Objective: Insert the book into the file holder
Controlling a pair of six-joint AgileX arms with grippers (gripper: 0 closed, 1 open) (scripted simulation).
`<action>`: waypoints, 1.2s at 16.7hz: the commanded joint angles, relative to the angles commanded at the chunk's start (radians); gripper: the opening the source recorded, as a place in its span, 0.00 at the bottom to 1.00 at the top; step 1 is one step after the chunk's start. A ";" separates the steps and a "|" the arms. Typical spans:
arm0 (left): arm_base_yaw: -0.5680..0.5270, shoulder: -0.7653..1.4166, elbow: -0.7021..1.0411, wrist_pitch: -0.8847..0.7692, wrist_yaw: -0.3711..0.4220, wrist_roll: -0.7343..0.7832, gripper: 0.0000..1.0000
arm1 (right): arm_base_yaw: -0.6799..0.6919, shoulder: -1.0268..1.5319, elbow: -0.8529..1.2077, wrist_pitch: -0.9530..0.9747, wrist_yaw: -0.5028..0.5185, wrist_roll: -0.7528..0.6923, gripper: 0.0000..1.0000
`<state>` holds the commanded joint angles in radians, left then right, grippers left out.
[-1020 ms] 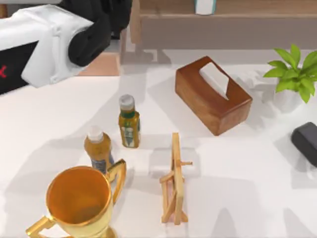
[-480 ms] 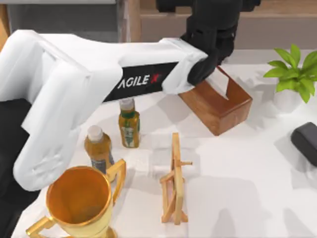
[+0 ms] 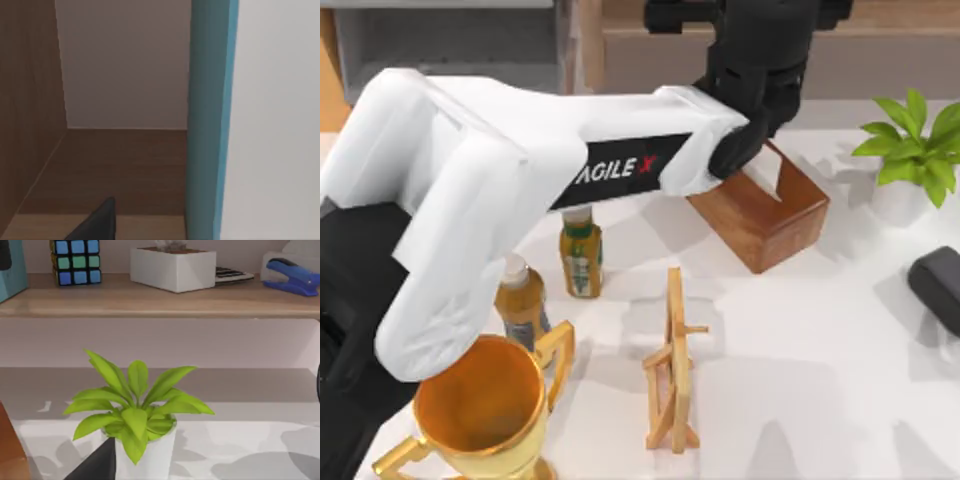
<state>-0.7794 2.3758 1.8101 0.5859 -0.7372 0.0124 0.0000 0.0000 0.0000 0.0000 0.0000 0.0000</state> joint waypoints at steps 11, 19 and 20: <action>0.014 0.036 0.092 -0.046 0.017 0.001 1.00 | 0.000 0.000 0.000 0.000 0.000 0.000 1.00; 0.020 0.066 0.121 -0.051 0.024 -0.002 0.92 | 0.000 0.000 0.000 0.000 0.000 0.000 1.00; 0.020 0.066 0.121 -0.051 0.024 -0.002 0.85 | 0.000 0.000 0.000 0.000 0.000 0.000 1.00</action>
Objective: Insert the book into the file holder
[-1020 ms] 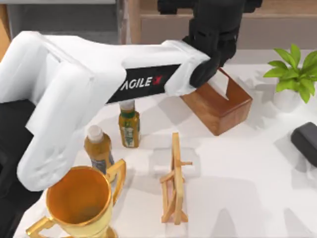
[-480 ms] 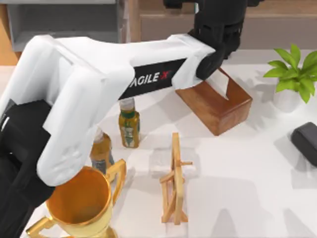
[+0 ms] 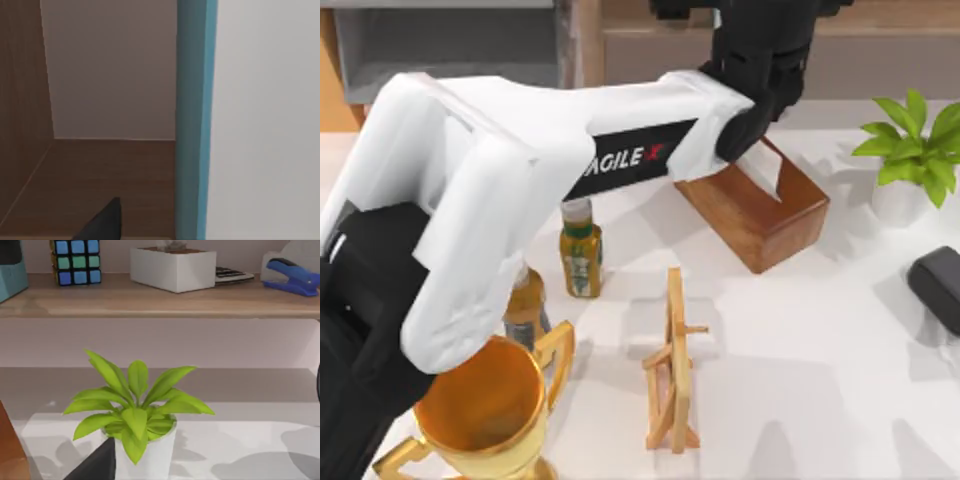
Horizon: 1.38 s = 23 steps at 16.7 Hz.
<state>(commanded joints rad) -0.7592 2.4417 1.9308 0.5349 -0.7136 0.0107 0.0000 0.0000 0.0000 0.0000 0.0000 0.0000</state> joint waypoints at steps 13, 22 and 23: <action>0.000 0.000 0.000 0.000 0.000 0.000 0.00 | 0.000 0.000 0.000 0.000 0.000 0.000 1.00; -0.007 -0.011 0.014 -0.008 -0.004 0.006 0.00 | 0.000 0.000 0.000 0.000 0.000 0.000 1.00; -0.010 -0.022 0.026 -0.018 -0.006 0.009 0.00 | 0.000 0.000 0.000 0.000 0.000 0.000 1.00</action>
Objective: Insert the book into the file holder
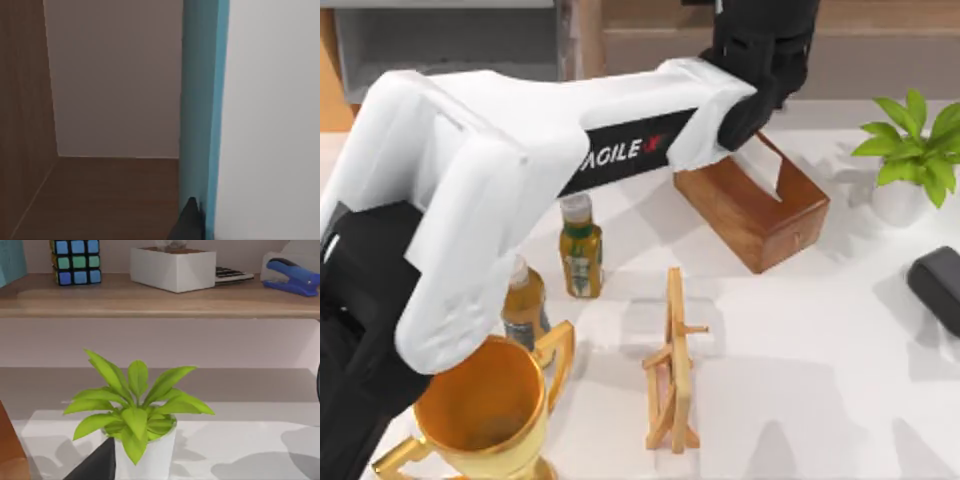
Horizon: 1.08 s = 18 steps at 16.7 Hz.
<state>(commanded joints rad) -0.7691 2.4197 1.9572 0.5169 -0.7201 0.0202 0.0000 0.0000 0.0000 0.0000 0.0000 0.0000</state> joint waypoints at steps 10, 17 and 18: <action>-0.002 0.007 0.005 -0.032 0.017 -0.012 0.00 | 0.000 0.000 0.000 0.000 0.000 0.000 1.00; 0.002 -0.003 -0.002 -0.029 0.010 -0.004 0.00 | 0.000 0.000 0.000 0.000 0.000 0.000 1.00; 0.000 -0.015 -0.018 -0.029 0.018 0.001 0.00 | 0.000 0.000 0.000 0.000 0.000 0.000 1.00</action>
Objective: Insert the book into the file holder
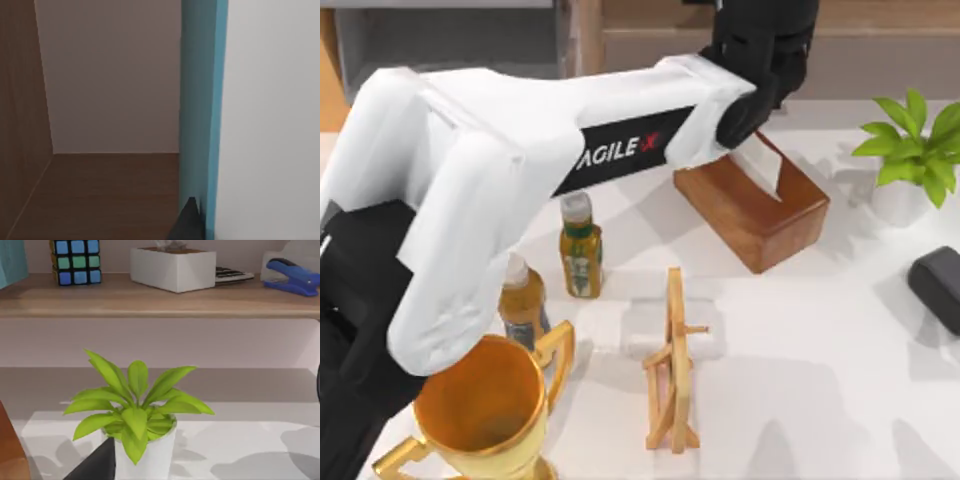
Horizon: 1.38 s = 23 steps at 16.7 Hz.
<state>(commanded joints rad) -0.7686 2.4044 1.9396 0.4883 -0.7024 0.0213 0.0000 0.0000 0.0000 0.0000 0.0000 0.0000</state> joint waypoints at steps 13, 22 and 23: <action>0.002 -0.600 -0.782 0.057 0.324 0.392 0.00 | 0.000 0.000 0.000 0.000 0.000 0.000 1.00; 0.228 -0.909 -1.273 0.175 0.502 0.972 0.00 | 0.000 0.000 0.000 0.000 0.000 0.000 1.00; 0.270 -0.918 -1.301 0.188 0.511 1.039 0.00 | 0.000 0.000 0.000 0.000 0.000 0.000 1.00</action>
<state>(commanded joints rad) -0.4990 1.4868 0.6390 0.6766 -0.1910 1.0606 0.0000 0.0000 0.0000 0.0000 0.0000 0.0000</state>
